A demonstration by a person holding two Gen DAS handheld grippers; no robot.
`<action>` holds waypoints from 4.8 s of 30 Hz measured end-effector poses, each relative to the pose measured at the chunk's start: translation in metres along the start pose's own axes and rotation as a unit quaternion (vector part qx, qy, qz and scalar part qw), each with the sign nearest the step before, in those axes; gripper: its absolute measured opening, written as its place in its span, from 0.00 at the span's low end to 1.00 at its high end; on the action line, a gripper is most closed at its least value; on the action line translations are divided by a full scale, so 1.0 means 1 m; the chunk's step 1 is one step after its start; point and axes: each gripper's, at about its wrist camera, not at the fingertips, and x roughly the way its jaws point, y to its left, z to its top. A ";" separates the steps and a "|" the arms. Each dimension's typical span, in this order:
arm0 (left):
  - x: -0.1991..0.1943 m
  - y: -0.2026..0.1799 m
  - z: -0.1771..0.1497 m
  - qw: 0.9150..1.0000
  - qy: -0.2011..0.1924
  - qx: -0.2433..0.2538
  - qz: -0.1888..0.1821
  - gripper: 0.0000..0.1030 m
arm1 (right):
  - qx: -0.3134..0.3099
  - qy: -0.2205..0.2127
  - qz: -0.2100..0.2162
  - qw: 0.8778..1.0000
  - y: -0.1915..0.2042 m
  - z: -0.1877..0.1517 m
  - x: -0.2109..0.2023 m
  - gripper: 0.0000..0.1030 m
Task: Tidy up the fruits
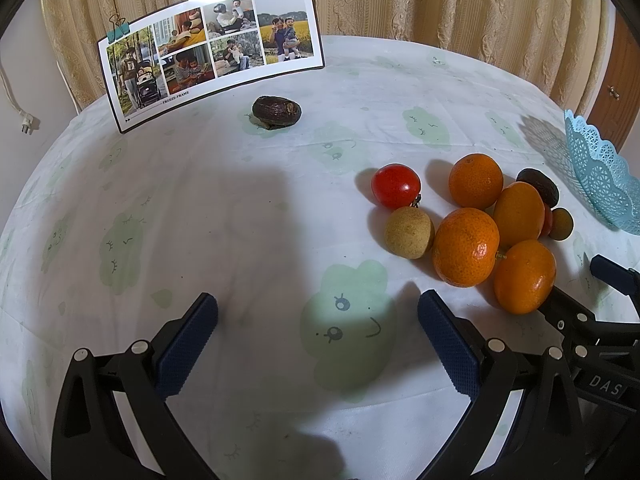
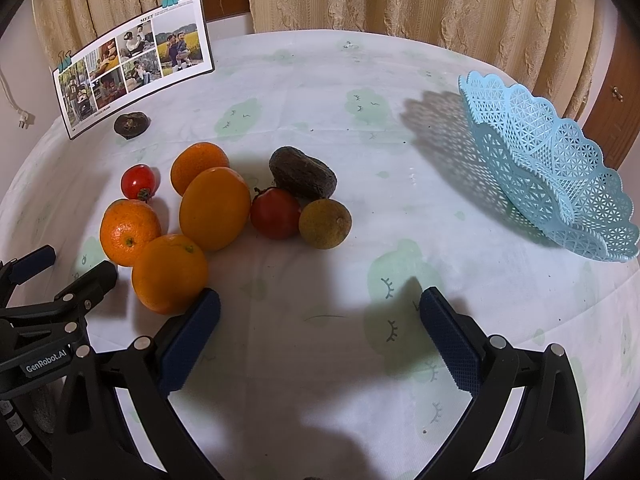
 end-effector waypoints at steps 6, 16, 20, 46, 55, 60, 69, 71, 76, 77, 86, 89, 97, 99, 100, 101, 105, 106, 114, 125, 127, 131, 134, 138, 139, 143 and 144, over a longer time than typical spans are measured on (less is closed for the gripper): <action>0.000 0.000 0.000 1.000 0.000 0.000 0.000 0.95 | 0.000 0.000 0.000 1.000 0.000 0.001 0.000 0.98; 0.000 0.000 0.000 1.000 0.000 0.000 0.000 0.95 | -0.001 0.000 0.000 1.000 0.000 0.000 0.000 0.98; 0.000 0.000 0.000 1.000 0.000 0.000 0.000 0.95 | 0.000 0.000 0.000 1.000 0.000 0.000 0.000 0.98; 0.000 0.001 0.000 1.000 -0.001 0.000 -0.005 0.95 | 0.000 -0.002 0.005 1.000 0.000 0.000 -0.001 0.98; -0.008 0.013 0.000 0.998 -0.015 -0.024 -0.050 0.95 | 0.032 -0.039 0.070 0.996 -0.014 -0.012 -0.023 0.98; -0.015 0.015 0.003 0.999 -0.028 -0.019 -0.038 0.95 | 0.039 -0.057 0.088 0.994 -0.015 -0.015 -0.035 0.98; -0.032 0.026 0.032 0.998 -0.067 -0.007 0.009 0.95 | 0.024 -0.095 0.114 0.989 -0.002 -0.010 -0.057 0.98; -0.035 0.029 0.039 0.997 -0.075 -0.007 0.017 0.95 | 0.025 -0.112 0.122 0.986 -0.001 -0.010 -0.064 0.98; -0.038 0.031 0.053 0.996 -0.089 -0.002 0.029 0.95 | 0.028 -0.184 0.149 0.971 -0.006 -0.014 -0.085 0.98; -0.038 0.030 0.055 0.995 -0.091 0.000 0.032 0.95 | 0.028 -0.187 0.146 0.971 -0.006 -0.013 -0.086 0.98; -0.020 0.025 0.072 0.994 -0.097 0.015 0.038 0.95 | 0.032 -0.147 0.139 0.979 -0.005 -0.008 -0.072 0.98; -0.008 0.027 0.079 0.995 -0.090 0.008 0.035 0.95 | 0.031 -0.127 0.142 0.981 -0.003 -0.007 -0.062 0.98; 0.027 0.041 0.106 0.998 -0.065 -0.014 0.020 0.95 | 0.008 -0.109 0.143 0.984 0.009 -0.007 -0.052 0.98; 0.034 0.043 0.112 0.998 -0.063 -0.015 0.017 0.95 | 0.002 -0.107 0.141 0.984 0.012 -0.008 -0.051 0.98; 0.040 0.045 0.118 0.998 -0.061 -0.015 0.017 0.93 | 0.000 -0.107 0.141 0.984 0.013 -0.008 -0.051 0.98; 0.044 0.046 0.121 0.998 -0.058 -0.016 0.016 0.89 | -0.002 -0.105 0.140 0.985 0.014 -0.008 -0.050 0.98; 0.064 0.049 0.132 0.999 -0.039 -0.021 -0.004 0.81 | -0.003 -0.101 0.140 0.985 0.014 -0.010 -0.049 0.98; 0.067 0.049 0.133 0.999 -0.037 -0.020 -0.004 0.79 | -0.002 -0.100 0.140 0.985 0.014 -0.010 -0.049 0.98; 0.085 0.049 0.130 1.000 -0.019 -0.022 -0.007 0.51 | -0.004 -0.089 0.137 0.987 0.017 -0.012 -0.045 0.98; 0.032 0.046 0.136 0.997 -0.069 -0.021 -0.028 0.40 | 0.004 -0.086 0.126 0.988 0.018 -0.011 -0.044 0.83; 0.010 0.044 0.138 0.995 -0.093 -0.019 -0.031 0.40 | -0.001 -0.086 0.125 0.988 0.021 -0.010 -0.044 0.81; -0.028 0.045 0.141 0.991 -0.129 -0.026 -0.040 0.40 | -0.013 -0.081 0.125 0.989 0.030 -0.008 -0.040 0.76; -0.048 0.048 0.143 0.987 -0.150 -0.033 -0.049 0.40 | -0.018 -0.071 0.126 0.989 0.036 -0.004 -0.031 0.69; -0.073 0.049 0.142 0.983 -0.171 -0.040 -0.061 0.40 | -0.021 -0.055 0.128 0.990 0.041 -0.001 -0.022 0.55; -0.076 0.049 0.141 0.982 -0.174 -0.040 -0.062 0.40 | -0.020 -0.054 0.128 0.990 0.041 -0.001 -0.021 0.49; -0.086 0.046 0.140 0.980 -0.182 -0.035 -0.072 0.40 | -0.018 -0.050 0.131 0.990 0.040 -0.005 -0.023 0.42; -0.088 0.044 0.140 0.980 -0.183 -0.034 -0.074 0.40 | -0.018 -0.053 0.130 0.990 0.039 -0.007 -0.026 0.42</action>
